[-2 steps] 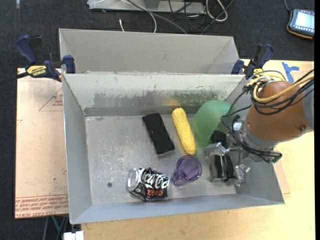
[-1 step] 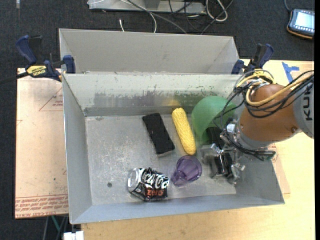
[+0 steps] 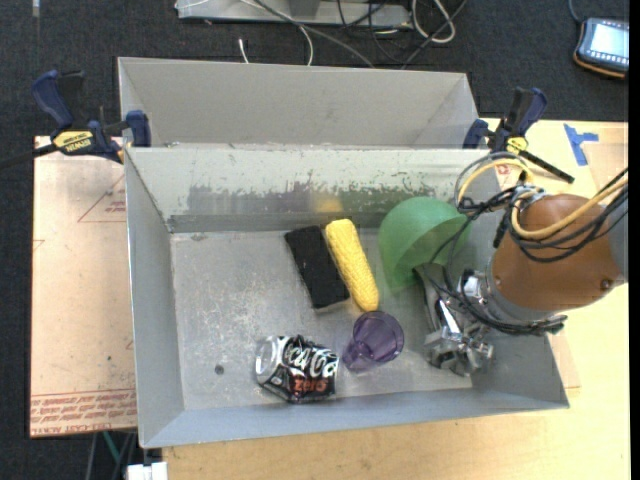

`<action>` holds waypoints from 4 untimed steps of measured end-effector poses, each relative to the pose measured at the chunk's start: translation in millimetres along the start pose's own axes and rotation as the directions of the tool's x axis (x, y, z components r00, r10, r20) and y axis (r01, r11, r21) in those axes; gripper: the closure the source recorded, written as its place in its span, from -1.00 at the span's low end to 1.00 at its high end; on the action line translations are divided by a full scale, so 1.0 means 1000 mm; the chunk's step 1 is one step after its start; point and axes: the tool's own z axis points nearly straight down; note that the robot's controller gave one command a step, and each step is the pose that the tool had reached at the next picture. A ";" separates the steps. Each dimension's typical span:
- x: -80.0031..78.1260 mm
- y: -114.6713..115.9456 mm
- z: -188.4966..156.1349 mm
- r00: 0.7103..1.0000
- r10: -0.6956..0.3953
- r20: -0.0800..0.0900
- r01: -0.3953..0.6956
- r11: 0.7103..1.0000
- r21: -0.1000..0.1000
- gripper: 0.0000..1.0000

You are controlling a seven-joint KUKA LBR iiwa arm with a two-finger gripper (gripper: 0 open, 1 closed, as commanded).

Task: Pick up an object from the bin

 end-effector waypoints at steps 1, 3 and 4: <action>0.000 0.000 0.000 1.000 0.000 0.000 0.000 1.000 0.000 1.00; 0.001 -0.001 -0.068 1.000 0.003 -0.004 -0.003 1.000 0.001 1.00; 0.000 -0.001 -0.091 1.000 0.006 -0.003 -0.006 1.000 -0.002 1.00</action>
Offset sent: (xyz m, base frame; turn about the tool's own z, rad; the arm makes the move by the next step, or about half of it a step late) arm 0.0000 0.0001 0.1106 0.0000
